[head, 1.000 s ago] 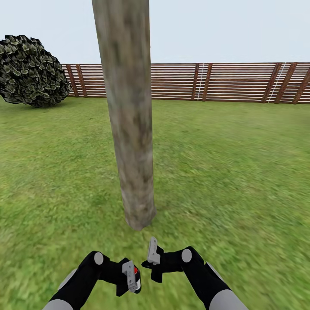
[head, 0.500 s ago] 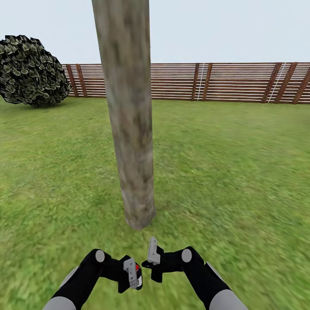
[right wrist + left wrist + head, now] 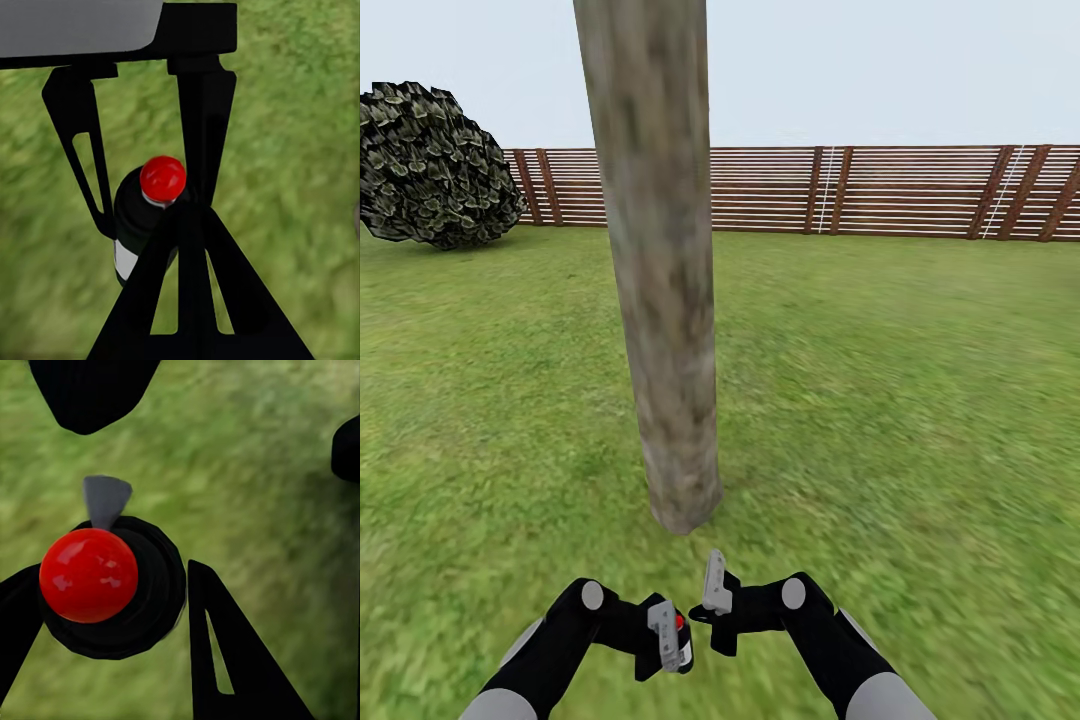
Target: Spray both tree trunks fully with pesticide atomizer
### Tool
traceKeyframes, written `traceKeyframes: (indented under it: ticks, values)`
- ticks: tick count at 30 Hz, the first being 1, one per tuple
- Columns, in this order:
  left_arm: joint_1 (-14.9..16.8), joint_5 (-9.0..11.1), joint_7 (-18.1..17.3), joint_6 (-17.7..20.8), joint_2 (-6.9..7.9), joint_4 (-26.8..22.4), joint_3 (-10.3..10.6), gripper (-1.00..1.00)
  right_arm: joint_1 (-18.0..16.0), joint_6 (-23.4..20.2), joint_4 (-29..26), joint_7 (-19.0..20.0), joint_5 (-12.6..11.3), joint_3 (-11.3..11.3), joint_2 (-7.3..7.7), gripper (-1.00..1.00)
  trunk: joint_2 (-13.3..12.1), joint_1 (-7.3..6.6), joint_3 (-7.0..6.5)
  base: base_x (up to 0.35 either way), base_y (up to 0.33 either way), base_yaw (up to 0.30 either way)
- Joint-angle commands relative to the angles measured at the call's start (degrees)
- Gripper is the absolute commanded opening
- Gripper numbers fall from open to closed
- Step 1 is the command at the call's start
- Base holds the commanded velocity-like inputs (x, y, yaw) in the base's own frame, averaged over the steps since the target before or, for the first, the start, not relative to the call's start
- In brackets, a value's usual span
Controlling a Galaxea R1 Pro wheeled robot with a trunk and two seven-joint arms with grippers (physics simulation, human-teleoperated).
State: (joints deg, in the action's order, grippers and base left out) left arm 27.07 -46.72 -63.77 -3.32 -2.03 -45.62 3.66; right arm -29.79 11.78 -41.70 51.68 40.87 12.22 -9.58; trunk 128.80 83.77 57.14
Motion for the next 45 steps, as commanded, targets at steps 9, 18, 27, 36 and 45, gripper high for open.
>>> traceKeyframes:
  ticks: [9,18,27,36,45]
  values:
    - [0.0,0.1,0.0,-0.1,-0.19,0.0,-0.1,-1.0,0.0,0.0,0.0,0.0,0.0,0.0,0.04,-1.0,0.0,0.0,0.0,0.0,0.0,0.0]
    - [0.0,2.2,0.0,-0.3,-0.25,0.0,0.0,-1.0,0.0,0.0,0.0,-0.1,0.0,-0.1,0.07,-1.0,0.0,0.0,0.0,0.0,0.0,0.0]
    - [0.0,2.5,-0.1,-0.4,-0.25,0.0,0.0,-1.0,0.0,0.0,0.0,-0.1,0.0,0.0,0.09,-1.0,0.0,0.0,0.0,0.0,0.0,0.0]
    - [0.0,2.0,0.0,-0.5,0.76,0.7,0.0,-1.0,0.0,0.0,0.0,-0.1,0.0,0.0,0.09,-1.0,0.0,0.0,0.0,0.0,0.0,0.0]
    - [-0.2,1.6,0.0,-0.5,6.0,0.7,-0.1,-1.0,0.0,0.0,0.0,0.0,0.0,0.0,0.09,-1.0,0.0,0.0,0.0,0.0,0.0,0.0]
